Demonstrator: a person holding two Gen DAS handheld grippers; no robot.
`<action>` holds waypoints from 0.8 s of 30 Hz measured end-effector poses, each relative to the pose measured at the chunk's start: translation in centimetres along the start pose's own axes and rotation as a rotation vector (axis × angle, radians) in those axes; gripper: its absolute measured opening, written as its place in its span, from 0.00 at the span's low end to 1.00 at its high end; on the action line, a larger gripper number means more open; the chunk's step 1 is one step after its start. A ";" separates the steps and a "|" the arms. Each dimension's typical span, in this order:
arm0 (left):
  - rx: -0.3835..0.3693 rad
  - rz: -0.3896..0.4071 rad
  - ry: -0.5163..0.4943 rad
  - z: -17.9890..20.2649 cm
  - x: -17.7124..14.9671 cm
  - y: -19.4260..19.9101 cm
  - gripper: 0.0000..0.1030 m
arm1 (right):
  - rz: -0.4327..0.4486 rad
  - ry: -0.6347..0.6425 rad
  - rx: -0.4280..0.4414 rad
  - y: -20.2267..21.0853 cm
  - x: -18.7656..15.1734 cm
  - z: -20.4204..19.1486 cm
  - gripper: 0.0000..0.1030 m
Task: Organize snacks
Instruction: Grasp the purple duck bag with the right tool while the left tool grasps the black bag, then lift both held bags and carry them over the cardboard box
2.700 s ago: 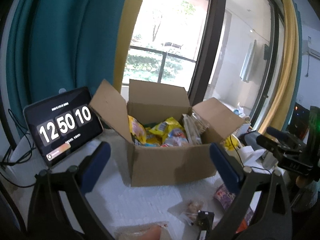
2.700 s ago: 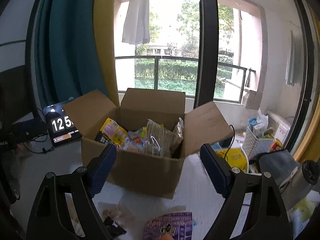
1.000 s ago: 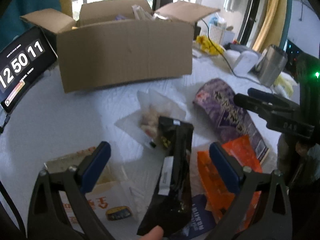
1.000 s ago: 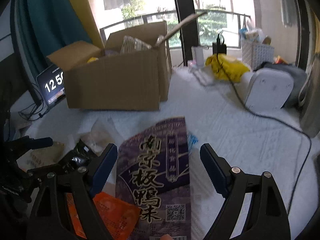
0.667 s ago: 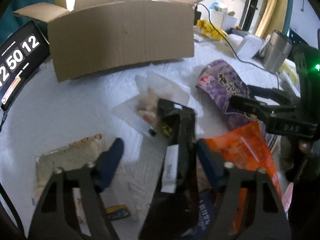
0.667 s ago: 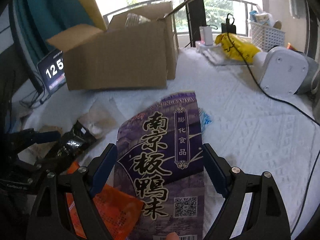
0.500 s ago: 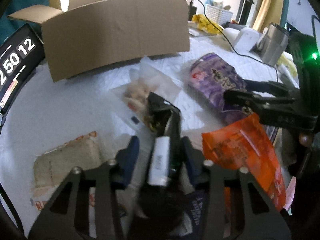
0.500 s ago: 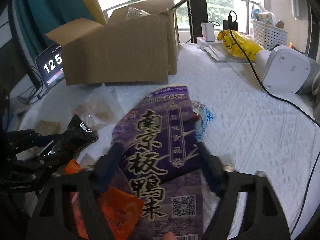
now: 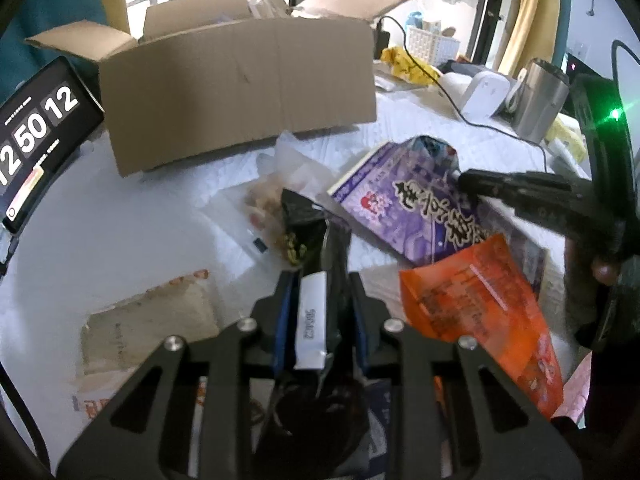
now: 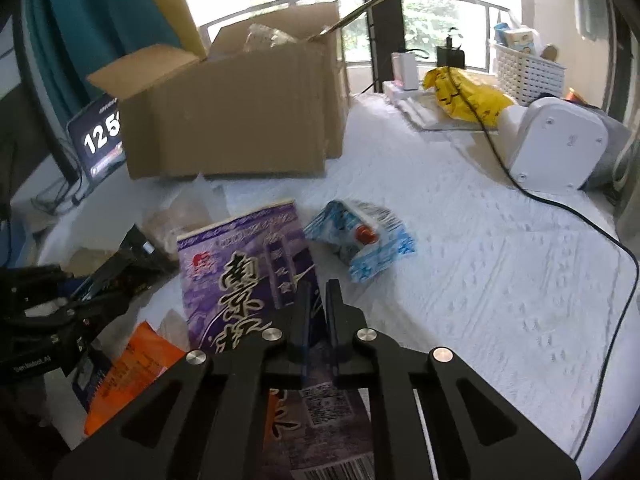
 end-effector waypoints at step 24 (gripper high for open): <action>-0.060 0.000 0.021 -0.3 -0.6 -0.4 0.26 | -0.164 0.212 -0.073 -3.8 -2.3 -5.3 0.88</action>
Point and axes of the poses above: each gripper's, at about its wrist camera, not at the fingertips, and y roughly against the way its jaws point, z to its right, x to its top, the point moved 6 cm from there along -y, roughly the way its jaws point, and after that the axes turned 7 degrees about -y, right-handed, at the moved point
